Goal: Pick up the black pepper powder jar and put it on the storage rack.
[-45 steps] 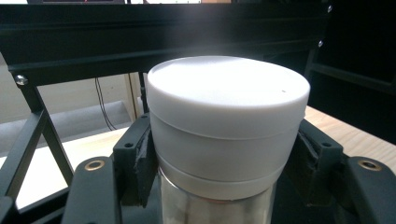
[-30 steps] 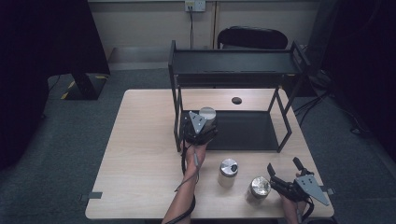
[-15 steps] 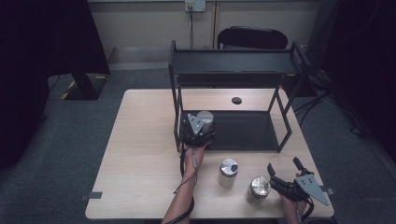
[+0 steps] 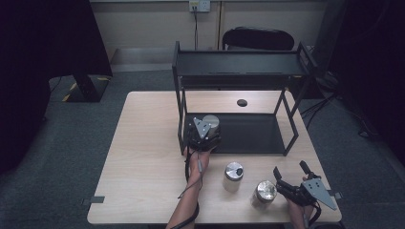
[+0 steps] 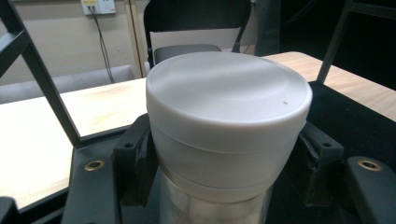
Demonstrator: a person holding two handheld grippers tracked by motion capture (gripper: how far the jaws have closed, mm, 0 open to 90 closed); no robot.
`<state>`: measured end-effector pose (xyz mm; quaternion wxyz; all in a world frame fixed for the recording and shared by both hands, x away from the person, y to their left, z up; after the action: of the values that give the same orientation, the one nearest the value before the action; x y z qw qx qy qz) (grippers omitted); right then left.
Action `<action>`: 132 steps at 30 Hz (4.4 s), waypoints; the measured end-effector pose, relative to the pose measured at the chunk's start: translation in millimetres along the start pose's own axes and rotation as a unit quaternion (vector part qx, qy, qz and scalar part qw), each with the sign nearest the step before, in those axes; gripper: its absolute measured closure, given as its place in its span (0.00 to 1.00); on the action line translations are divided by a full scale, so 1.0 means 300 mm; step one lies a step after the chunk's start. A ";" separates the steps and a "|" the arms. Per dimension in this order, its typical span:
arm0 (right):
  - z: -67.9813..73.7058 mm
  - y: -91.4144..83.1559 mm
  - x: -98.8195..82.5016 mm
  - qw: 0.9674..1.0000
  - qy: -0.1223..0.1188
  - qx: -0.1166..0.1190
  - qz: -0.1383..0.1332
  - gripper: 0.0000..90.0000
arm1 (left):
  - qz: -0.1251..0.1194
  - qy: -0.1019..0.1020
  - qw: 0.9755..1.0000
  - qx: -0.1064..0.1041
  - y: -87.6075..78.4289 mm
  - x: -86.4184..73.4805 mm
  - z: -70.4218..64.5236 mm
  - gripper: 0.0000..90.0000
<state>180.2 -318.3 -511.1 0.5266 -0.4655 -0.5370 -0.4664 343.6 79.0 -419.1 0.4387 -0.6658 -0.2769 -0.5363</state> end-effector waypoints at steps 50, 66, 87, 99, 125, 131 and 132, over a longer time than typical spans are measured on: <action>0.001 0.001 0.002 1.000 0.000 -0.001 0.002 0.03 | -0.017 0.005 1.000 -0.007 -0.030 0.058 0.004 0.32; 0.004 0.001 0.002 1.000 0.002 -0.005 0.002 0.03 | -0.024 0.005 1.000 -0.003 -0.077 0.109 0.014 0.20; 0.008 0.001 0.001 1.000 0.000 -0.007 0.001 0.03 | -0.055 0.020 0.998 -0.003 -0.129 0.105 0.004 0.00; 0.008 0.000 0.001 1.000 0.000 -0.007 0.001 0.03 | -0.082 0.017 0.996 0.001 -0.194 0.093 0.011 0.00; 0.007 -0.001 0.002 1.000 -0.002 -0.004 0.002 0.03 | -0.110 0.014 0.994 -0.007 -0.301 0.014 0.010 0.00; 0.007 0.000 0.003 1.000 -0.002 -0.004 0.002 0.03 | -0.114 0.010 0.993 -0.004 -0.329 -0.001 0.012 0.00; 0.007 0.000 0.003 1.000 -0.002 -0.004 0.002 0.03 | -0.114 0.008 0.993 -0.004 -0.335 -0.004 0.012 0.00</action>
<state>179.7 -316.1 -510.3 0.5250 -0.4696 -0.5350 -0.4664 260.8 128.8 -391.5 0.3742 -0.6274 -0.3456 -0.5890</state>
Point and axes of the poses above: each handheld gripper's, and its own axes: y roughly forward along the jaws, x roughly out of its top, z roughly to its left, the point moved 2 cm from there along y, roughly forward along the jaws, and after that the axes turned 5 degrees about -x, right-handed, at the moved point
